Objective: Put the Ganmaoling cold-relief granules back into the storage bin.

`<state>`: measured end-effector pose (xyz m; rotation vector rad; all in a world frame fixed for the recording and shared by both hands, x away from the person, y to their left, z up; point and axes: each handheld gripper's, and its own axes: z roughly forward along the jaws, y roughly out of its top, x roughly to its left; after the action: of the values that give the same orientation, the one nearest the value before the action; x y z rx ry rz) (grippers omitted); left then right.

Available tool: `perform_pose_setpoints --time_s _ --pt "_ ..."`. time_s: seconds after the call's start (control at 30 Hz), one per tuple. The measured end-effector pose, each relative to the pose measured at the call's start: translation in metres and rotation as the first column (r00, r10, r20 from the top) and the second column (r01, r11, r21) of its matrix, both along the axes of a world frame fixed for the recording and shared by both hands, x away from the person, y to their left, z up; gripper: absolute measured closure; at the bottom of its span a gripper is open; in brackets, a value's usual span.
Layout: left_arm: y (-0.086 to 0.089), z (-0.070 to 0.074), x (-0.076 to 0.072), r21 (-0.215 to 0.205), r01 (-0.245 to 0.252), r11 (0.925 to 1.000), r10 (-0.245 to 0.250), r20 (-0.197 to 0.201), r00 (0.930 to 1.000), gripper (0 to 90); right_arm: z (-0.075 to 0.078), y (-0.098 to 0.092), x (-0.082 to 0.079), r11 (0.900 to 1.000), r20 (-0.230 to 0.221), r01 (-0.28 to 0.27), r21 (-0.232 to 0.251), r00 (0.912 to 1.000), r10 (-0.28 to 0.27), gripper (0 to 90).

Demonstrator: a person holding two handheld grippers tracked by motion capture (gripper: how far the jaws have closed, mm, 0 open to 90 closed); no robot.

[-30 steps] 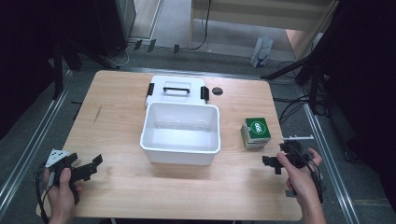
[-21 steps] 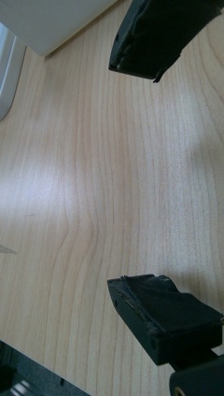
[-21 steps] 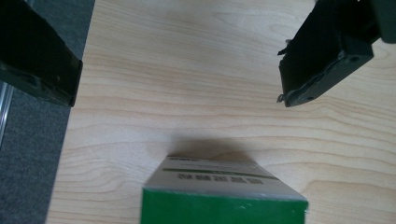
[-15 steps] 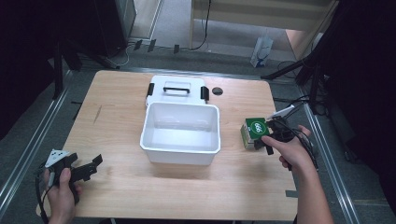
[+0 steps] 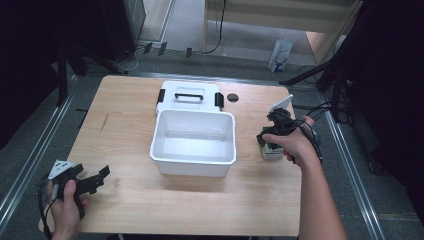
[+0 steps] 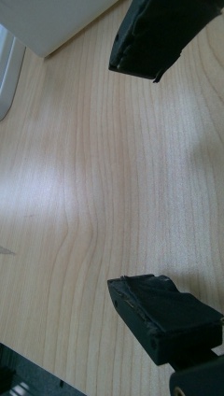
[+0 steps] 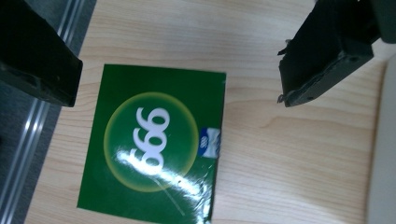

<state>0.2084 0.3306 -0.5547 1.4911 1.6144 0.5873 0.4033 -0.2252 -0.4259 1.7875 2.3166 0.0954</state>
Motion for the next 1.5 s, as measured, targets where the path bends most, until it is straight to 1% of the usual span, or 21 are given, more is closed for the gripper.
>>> perform_pose_setpoints --time_s 0.2,0.33,0.47,0.5,0.57,0.67,0.77,0.87,0.93,0.97,1.07,1.17,1.2,1.23,1.27,1.3,1.33,1.4,1.43,1.47,1.5 --pt "0.0 0.0 0.0 0.002 0.002 1.0 -0.002 0.001 1.0 0.6 -0.007 0.0 0.015 1.0 -0.016 0.017 -0.023 0.9997 -0.017 0.0" --pt "0.0 0.0 0.0 0.0 0.001 1.0 -0.001 0.003 1.0 0.6 -0.022 -0.006 0.028 0.997 -0.04 0.063 -0.042 0.9971 -0.065 0.0" --pt "0.0 0.0 0.0 0.0 0.001 1.0 -0.001 0.003 1.0 0.6 -0.031 -0.008 0.032 0.996 -0.04 0.089 -0.016 0.9952 -0.09 0.0" --pt "0.0 0.0 0.0 0.0 0.002 1.0 -0.002 0.003 1.0 0.6 -0.037 -0.008 0.034 0.993 -0.047 0.115 -0.012 0.9922 -0.116 2.0" --pt "0.0 0.0 0.0 0.0 0.002 1.0 -0.002 0.003 1.0 0.6 -0.042 -0.007 0.034 0.993 -0.054 0.116 -0.036 0.9915 -0.118 9.7" --pt "0.0 0.0 0.0 0.0 0.002 1.0 -0.002 0.003 1.0 0.6 -0.043 -0.008 0.035 0.991 -0.046 0.136 -0.021 0.9896 -0.137 13.5" --pt "0.0 0.0 0.0 0.0 0.002 1.0 -0.002 0.002 1.0 0.6 -0.036 -0.011 0.034 0.993 -0.037 0.12 0.017 0.9921 -0.12 16.2" --pt "0.0 0.0 0.0 0.001 0.001 1.0 -0.001 0.002 1.0 0.6 -0.032 -0.011 0.033 0.994 -0.028 0.106 0.021 0.9941 -0.105 16.3" --pt "0.0 0.0 0.0 0.002 0.002 1.0 -0.002 0.001 1.0 0.6 -0.024 -0.011 0.03 0.997 -0.006 0.079 0.027 0.9969 -0.079 16.5" --pt "0.0 0.0 0.0 0.002 0.002 1.0 -0.002 0.001 1.0 0.6 -0.024 -0.011 0.03 0.997 -0.006 0.079 0.027 0.9969 -0.079 16.5" --pt "0.0 0.0 0.0 0.003 0.001 1.0 -0.001 0.001 1.0 0.6 -0.009 -0.01 0.028 0.999 0.007 0.03 0.042 0.9995 -0.03 16.6" --pt "0.0 0.0 0.0 0.004 0.0 1.0 0.0 0.0 1.0 0.6 -0.004 -0.009 0.027 0.999 0.01 0.002 0.054 0.9999 -0.003 16.6" --pt "0.0 0.0 0.0 0.004 0.0 1.0 0.0 0.001 1.0 0.6 0.004 -0.006 0.024 0.997 0.013 -0.044 0.064 0.999 0.044 16.6" --pt "0.0 0.0 0.0 0.004 0.0 1.0 0.0 0.001 1.0 0.6 0.004 -0.006 0.024 0.997 0.013 -0.044 0.064 0.999 0.044 16.6" --pt "0.0 0.0 0.0 0.005 0.0 1.0 0.0 0.001 1.0 0.6 0.007 -0.004 0.023 0.996 0.015 -0.069 0.064 0.9975 0.068 16.6" --pt "0.0 0.0 0.0 0.005 0.0 1.0 0.0 0.002 1.0 0.6 0.011 -0.001 0.022 0.993 0.02 -0.099 0.06 0.995 0.098 16.6" --pt "0.0 0.0 0.0 0.004 0.0 1.0 0.0 0.001 1.0 0.6 0.019 0.004 0.019 0.985 0.036 -0.163 0.05 0.9862 0.162 16.6" --pt "0.0 0.0 0.0 0.004 0.0 1.0 0.0 0.0 1.0 0.6 0.028 0.009 0.016 0.975 0.045 -0.216 0.044 0.9757 0.214 16.6" --pt "0.0 0.0 0.0 0.004 0.0 1.0 0.0 0.0 1.0 0.6 0.028 0.009 0.016 0.975 0.045 -0.216 0.044 0.9757 0.214 16.6" --pt "0.0 0.0 0.0 0.004 0.0 1.0 0.0 0.002 1.0 0.6 0.037 0.014 0.013 0.962 0.058 -0.269 0.038 0.962 0.267 16.6" --pt "0.0 0.0 0.0 0.003 0.0 1.0 0.0 0.001 1.0 0.6 0.042 0.017 0.012 0.954 0.065 -0.298 0.03 0.9532 0.295 16.6"
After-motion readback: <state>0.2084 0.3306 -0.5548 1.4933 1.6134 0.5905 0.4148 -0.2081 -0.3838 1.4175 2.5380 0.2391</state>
